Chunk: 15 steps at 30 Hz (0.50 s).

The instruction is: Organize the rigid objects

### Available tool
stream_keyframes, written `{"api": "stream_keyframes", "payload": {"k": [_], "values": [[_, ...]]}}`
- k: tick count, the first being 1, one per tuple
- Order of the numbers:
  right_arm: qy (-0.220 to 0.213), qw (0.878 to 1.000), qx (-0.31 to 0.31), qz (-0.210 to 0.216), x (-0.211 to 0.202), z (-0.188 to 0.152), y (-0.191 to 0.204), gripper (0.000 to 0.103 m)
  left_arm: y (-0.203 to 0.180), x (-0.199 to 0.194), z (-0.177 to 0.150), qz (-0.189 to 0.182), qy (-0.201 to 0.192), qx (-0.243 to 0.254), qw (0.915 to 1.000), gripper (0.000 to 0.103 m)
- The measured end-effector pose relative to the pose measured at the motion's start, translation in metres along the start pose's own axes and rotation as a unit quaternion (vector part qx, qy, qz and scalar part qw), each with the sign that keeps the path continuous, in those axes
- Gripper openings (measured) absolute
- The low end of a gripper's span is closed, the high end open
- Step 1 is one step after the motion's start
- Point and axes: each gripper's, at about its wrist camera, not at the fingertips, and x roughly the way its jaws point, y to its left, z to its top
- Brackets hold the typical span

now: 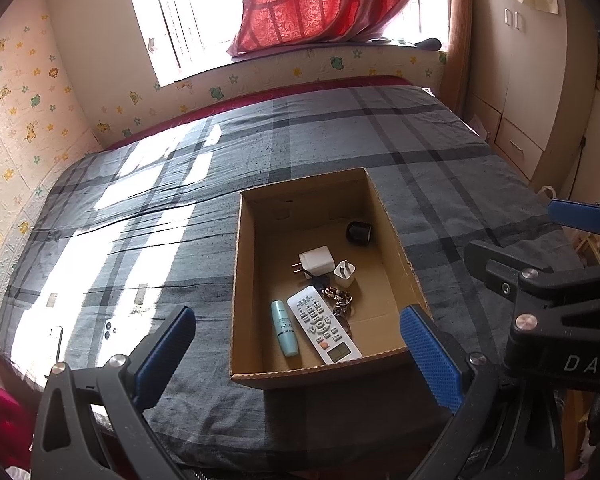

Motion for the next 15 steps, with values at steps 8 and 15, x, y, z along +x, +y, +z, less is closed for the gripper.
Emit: {"api": "stream_keyframes", "payload": {"k": [8,15], "values": [[-0.001,1.0,-0.003,0.003,-0.0015,0.0002,0.0014,0.103,-0.0004,-0.0006,0.0005,0.0,0.0,0.0,1.0,0.103],[-0.001,1.0,-0.005,0.004,-0.0011,0.0011,0.002,0.103,-0.0003,-0.0004,0.0014,0.001,0.0,0.001,1.0,0.103]]}}
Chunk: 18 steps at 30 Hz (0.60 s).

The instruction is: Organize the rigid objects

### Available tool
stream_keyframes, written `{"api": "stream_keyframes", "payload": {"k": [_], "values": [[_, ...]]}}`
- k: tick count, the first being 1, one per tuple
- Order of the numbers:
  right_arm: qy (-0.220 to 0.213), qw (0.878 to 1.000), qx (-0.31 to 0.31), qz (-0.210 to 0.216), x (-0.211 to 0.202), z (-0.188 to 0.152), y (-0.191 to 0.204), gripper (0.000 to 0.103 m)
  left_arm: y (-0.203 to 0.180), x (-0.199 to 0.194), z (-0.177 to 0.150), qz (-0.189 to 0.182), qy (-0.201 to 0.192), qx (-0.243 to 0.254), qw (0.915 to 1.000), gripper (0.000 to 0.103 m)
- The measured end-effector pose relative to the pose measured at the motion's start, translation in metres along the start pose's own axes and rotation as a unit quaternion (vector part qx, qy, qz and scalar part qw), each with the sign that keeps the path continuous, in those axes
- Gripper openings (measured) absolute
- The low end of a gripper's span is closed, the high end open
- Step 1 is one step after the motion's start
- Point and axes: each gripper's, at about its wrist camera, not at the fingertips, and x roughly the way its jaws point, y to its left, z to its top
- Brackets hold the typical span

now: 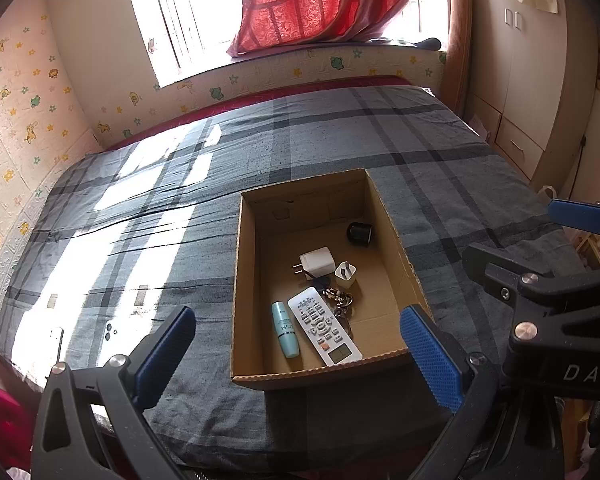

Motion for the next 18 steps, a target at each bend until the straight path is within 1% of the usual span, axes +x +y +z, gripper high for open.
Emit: {"api": "stream_keyframes", "payload": {"k": [18], "values": [[0.003,1.0,0.005,0.0,0.0067,0.0043,-0.0044,0.103,-0.0025,0.0048,0.0044,-0.009,0.002,0.007,0.9999,0.103]]}}
